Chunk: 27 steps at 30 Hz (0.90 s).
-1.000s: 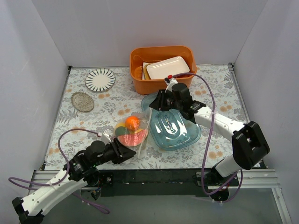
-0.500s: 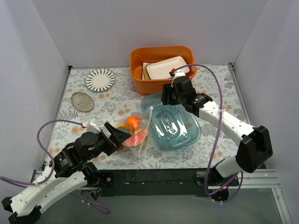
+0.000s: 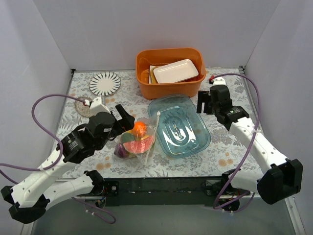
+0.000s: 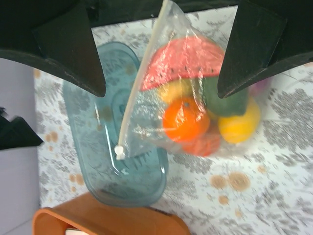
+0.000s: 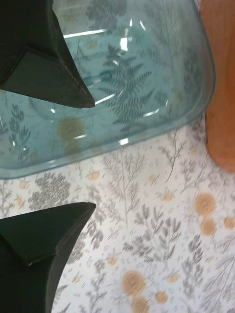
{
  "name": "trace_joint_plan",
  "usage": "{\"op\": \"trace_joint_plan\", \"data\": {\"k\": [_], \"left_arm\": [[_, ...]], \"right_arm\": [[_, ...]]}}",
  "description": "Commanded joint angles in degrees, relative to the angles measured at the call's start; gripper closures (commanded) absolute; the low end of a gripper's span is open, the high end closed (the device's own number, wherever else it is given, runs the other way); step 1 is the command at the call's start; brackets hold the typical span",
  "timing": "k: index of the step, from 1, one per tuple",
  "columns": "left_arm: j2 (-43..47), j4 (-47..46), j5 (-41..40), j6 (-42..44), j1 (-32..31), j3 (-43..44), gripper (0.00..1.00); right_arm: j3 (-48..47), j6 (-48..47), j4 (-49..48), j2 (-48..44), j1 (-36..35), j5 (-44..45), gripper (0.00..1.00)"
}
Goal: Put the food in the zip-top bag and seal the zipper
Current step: Reset both arms
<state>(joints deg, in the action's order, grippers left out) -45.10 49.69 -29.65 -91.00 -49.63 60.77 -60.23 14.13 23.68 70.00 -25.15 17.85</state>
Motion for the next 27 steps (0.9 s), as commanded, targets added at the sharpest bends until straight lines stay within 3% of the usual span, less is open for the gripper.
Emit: {"op": "trace_joint_plan", "data": {"k": [1, 3, 4, 5, 9, 14, 20, 27], "left_arm": [[-7.3, -1.1, -8.0, 11.2, 1.7, 6.1, 0.02], [-9.5, -5.5, -3.8, 16.6, 7.9, 7.2, 0.02], [-10.0, -7.7, 3.9, 18.2, 11.2, 6.8, 0.02], [-11.5, -9.8, 8.3, 19.6, 18.3, 6.6, 0.02], [-16.0, -17.8, 22.4, 23.1, 34.3, 5.8, 0.02], [-24.9, -19.4, 40.2, 25.2, 56.5, 11.6, 0.02], [-25.9, -21.6, 33.9, 28.2, 58.5, 12.2, 0.02], [-20.3, -26.5, 30.4, 28.4, 58.4, 3.1, 0.02]], "right_arm": [[3.2, -2.3, 0.8, -5.2, 5.4, -3.0, 0.15], [4.4, -3.3, 1.2, -6.1, 6.5, -4.0, 0.15], [4.8, -3.7, 1.3, -6.7, 7.4, -4.5, 0.15], [5.0, -3.9, 1.5, -7.0, 7.9, -5.0, 0.15], [6.1, -4.5, 2.5, -7.9, 9.6, -6.2, 0.14], [7.4, -4.8, 2.7, -9.6, 12.0, -5.3, 0.06], [10.9, -5.3, 0.9, -11.7, 14.4, -2.7, 0.02], [14.7, -2.9, -2.8, -11.6, 15.0, -0.1, 0.02]]}}
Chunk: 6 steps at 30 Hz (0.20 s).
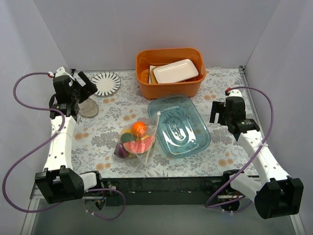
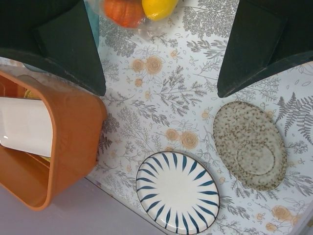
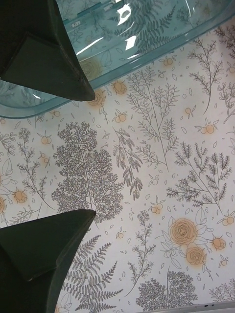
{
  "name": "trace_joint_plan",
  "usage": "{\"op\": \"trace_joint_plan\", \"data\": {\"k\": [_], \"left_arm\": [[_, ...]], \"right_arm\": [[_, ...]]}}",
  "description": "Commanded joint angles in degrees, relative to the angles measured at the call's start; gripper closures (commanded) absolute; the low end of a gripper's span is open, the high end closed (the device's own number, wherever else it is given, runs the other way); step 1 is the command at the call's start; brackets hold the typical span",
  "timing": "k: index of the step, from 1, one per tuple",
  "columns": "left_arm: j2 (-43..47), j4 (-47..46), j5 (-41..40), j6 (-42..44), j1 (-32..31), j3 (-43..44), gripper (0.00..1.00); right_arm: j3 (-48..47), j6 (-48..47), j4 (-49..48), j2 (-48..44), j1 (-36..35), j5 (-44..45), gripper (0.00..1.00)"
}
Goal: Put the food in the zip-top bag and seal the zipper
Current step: Reset both arms
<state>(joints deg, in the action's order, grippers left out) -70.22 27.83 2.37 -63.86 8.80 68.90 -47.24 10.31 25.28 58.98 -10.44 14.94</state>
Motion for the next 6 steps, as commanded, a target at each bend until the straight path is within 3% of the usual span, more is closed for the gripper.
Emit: {"op": "trace_joint_plan", "data": {"k": [1, 6], "left_arm": [[5.3, -5.3, -1.4, 1.2, 0.1, -6.0, 0.02], [6.8, -9.5, -1.0, 1.2, 0.1, -10.4, 0.02]], "right_arm": [[2.2, 1.6, -5.1, -0.7, 0.4, 3.2, 0.02], [10.0, 2.4, -16.6, -3.8, 0.4, 8.3, 0.02]]}}
